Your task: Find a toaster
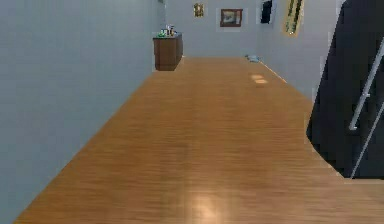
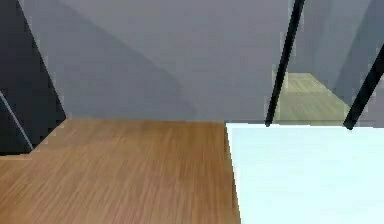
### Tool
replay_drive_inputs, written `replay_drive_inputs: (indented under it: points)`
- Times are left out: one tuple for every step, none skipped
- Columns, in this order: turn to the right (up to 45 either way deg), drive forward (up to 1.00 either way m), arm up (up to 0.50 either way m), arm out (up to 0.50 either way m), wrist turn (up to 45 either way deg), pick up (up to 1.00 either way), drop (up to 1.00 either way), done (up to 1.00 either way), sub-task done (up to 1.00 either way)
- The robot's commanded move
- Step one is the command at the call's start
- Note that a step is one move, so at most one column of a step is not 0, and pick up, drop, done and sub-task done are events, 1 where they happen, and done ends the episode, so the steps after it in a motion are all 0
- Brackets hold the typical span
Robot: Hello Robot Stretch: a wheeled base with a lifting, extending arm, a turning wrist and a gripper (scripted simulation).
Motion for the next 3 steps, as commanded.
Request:
replay_drive_inputs:
  points:
    - [0.0, 1.00, 0.00, 0.00, 0.0, 0.00, 0.00, 0.00, 0.00]
    - [0.0, 1.00, 0.00, 0.00, 0.0, 0.00, 0.00, 0.00, 0.00]
    - [0.0, 1.00, 0.00, 0.00, 0.0, 0.00, 0.00, 0.00, 0.00]
